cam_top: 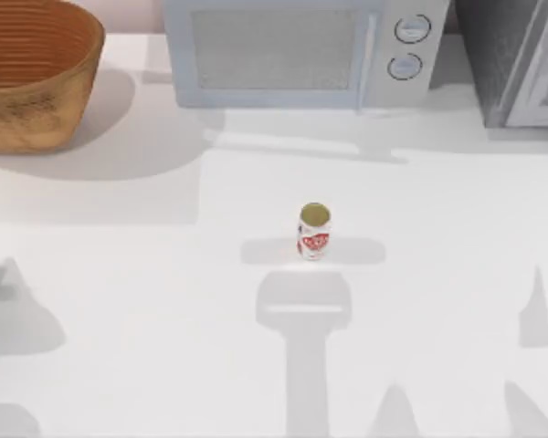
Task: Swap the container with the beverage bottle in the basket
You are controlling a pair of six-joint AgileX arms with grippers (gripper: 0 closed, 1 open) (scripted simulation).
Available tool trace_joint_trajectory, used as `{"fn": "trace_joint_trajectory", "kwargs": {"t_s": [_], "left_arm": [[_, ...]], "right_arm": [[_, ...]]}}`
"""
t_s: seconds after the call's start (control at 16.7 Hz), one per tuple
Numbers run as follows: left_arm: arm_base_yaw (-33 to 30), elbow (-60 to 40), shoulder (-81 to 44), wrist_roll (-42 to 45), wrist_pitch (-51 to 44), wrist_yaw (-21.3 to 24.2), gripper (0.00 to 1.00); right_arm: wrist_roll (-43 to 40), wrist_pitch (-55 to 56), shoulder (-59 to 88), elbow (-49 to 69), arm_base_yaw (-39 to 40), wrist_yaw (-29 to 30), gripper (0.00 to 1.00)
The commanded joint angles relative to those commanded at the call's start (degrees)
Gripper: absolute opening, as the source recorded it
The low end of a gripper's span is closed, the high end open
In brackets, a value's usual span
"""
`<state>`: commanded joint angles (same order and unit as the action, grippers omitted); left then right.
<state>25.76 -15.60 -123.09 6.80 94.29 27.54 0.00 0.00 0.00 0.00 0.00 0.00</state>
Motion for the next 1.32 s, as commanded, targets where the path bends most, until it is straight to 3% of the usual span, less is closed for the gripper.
{"fn": "trace_joint_trajectory", "kwargs": {"t_s": [0.42, 1.08, 1.32], "left_arm": [[0.0, 0.0, 0.0, 0.0, 0.0, 0.0, 0.02], [0.2, -0.5, 0.5, 0.3, 0.0, 0.1, 0.0], [2.0, -8.5, 4.5, 1.8, -2.8, 1.7, 0.0]], "right_arm": [[0.0, 0.0, 0.0, 0.0, 0.0, 0.0, 1.0], [0.0, 0.0, 0.0, 0.0, 0.0, 0.0, 1.0], [0.0, 0.0, 0.0, 0.0, 0.0, 0.0, 1.0]]}}
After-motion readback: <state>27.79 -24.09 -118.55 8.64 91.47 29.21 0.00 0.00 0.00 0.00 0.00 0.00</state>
